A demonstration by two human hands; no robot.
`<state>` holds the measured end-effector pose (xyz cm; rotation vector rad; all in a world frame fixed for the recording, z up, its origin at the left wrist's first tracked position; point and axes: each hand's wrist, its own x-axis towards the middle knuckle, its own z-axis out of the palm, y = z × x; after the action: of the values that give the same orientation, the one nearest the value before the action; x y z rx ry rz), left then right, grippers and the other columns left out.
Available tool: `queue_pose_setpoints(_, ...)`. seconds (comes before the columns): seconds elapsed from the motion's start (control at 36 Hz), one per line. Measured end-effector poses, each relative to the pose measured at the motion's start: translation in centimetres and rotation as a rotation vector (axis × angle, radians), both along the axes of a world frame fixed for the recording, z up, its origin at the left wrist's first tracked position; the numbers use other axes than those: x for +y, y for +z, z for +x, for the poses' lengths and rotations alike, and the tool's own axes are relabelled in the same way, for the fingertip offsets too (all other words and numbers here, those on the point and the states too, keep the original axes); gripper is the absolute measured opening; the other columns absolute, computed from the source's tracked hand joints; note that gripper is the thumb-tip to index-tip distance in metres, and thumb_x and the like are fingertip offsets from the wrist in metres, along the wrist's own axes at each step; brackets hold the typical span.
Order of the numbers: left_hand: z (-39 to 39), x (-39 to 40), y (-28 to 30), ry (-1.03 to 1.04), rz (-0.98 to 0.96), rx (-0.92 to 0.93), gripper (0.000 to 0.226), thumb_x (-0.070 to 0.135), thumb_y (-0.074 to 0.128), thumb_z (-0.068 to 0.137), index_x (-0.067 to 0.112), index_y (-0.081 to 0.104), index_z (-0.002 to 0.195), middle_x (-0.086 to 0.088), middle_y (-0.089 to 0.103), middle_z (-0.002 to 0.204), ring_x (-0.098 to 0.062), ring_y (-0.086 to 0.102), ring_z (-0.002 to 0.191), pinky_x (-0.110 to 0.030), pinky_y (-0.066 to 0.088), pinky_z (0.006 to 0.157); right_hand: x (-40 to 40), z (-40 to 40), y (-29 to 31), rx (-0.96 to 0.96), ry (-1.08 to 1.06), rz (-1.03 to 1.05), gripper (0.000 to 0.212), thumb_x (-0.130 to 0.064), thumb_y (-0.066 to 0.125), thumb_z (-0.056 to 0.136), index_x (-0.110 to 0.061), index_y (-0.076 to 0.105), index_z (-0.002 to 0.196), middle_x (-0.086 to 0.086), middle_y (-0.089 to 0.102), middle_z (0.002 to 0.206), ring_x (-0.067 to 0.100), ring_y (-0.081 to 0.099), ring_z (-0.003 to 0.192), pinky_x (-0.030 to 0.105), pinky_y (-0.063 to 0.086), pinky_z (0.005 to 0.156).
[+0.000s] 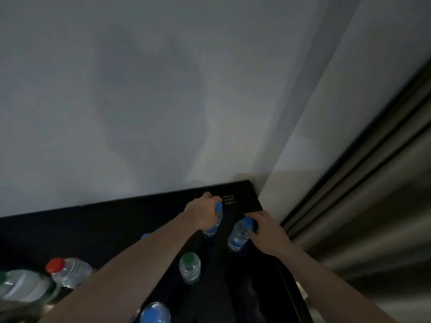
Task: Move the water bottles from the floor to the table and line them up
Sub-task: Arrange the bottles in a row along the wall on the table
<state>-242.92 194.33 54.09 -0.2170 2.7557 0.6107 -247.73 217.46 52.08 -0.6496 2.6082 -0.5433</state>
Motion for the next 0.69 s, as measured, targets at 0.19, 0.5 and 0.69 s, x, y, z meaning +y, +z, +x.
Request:
queue_pose_setpoints(0.19,-1.9,1.9,-2.3,0.082,-0.057,-0.041,0.053,0.025,0.054,0.099,0.032,0.039,0.150,-0.001,0.046,0.145,-0.030,0.057,0.121,-0.043,0.052,0.092,-0.3,-3.3,-1.6,-0.035,0.084,-0.004,0.037,-0.034,0.069,0.089,-0.032,0.063,0.125,-0.005,0.060,0.114,0.016,0.061,0.103,0.026,0.047,0.088)
queue_pose_setpoints(0.5,-2.4,1.2,-2.4,0.216,-0.087,-0.002,0.032,0.028,0.054,0.100,0.033,0.052,0.132,0.003,0.059,0.125,-0.018,0.060,0.102,-0.034,0.053,0.081,0.1,-6.4,-2.1,0.035,0.164,-0.061,0.031,-0.032,0.063,0.095,-0.030,0.058,0.126,-0.008,0.061,0.118,0.012,0.060,0.102,0.027,0.049,0.090)
queue_pose_setpoints(0.69,-2.5,0.1,-2.4,0.336,-0.068,0.012,0.030,0.027,0.055,0.100,0.031,0.049,0.129,0.002,0.062,0.115,-0.019,0.063,0.093,-0.039,0.058,0.081,-0.9,-10.0,-1.0,0.115,0.166,-0.045,0.025,-0.033,0.063,0.094,-0.027,0.061,0.119,-0.005,0.063,0.112,0.017,0.062,0.099,0.027,0.042,0.076)
